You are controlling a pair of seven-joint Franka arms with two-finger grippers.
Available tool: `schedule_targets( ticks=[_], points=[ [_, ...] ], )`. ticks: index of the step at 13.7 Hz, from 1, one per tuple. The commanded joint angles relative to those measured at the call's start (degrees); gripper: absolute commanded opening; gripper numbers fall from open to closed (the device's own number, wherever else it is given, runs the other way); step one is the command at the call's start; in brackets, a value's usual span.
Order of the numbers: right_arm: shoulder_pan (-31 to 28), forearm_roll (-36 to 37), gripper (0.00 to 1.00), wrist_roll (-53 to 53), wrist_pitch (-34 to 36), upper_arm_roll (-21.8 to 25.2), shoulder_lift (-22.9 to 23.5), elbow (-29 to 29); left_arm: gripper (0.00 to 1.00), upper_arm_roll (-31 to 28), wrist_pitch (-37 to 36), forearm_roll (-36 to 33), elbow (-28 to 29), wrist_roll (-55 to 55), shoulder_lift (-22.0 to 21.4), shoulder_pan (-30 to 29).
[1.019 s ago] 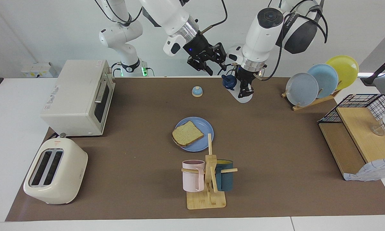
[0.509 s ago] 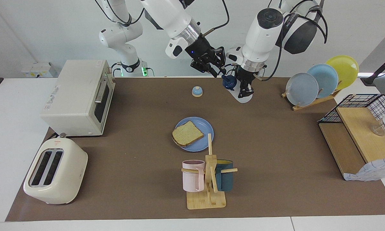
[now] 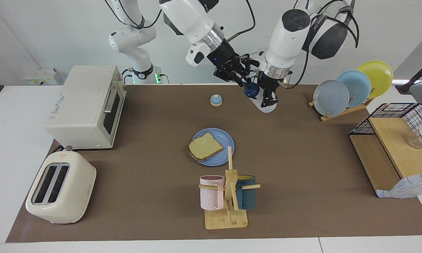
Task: Put bread on plate and add seasoning
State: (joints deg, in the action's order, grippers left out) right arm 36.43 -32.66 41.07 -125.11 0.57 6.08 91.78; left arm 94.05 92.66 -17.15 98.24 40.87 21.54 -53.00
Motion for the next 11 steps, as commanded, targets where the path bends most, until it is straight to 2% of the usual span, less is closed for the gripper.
schedule_targets(
  ticks=[1, 2, 5, 9, 10, 11],
  points=[
    [-0.22, -1.18, 0.24, 0.5, -0.4, -0.13, 0.16, -0.46, 0.0, 0.43, 1.12, 0.8, 0.91, -0.44, -0.62, -1.14],
    [-0.3, -1.18, 0.21, 0.68, -0.31, -0.22, 0.16, -0.72, 0.0, 0.43, 1.12, 0.89, 0.91, -0.44, -0.54, -1.14],
    [-0.57, -4.07, 0.22, 0.94, -0.48, -0.13, 0.16, -1.33, 0.0, 0.43, 1.12, 0.89, 0.91, -0.61, -0.63, -1.14],
    [-0.66, -3.99, 0.23, 0.85, -0.49, -0.13, 0.43, -1.25, 0.0, 0.43, 1.39, 0.8, 0.99, -1.23, -0.63, -1.14],
    [-0.74, -3.99, 0.2, 0.77, -0.49, -0.13, 0.51, -1.25, 0.0, 0.43, 1.39, 0.8, 0.99, -1.32, -0.63, -1.14],
    [-0.74, -3.99, 0.04, 0.42, -0.57, -0.13, 0.95, -1.25, 0.0, 0.43, 1.39, 0.8, 0.99, -1.32, -0.63, -1.14]
  ],
)
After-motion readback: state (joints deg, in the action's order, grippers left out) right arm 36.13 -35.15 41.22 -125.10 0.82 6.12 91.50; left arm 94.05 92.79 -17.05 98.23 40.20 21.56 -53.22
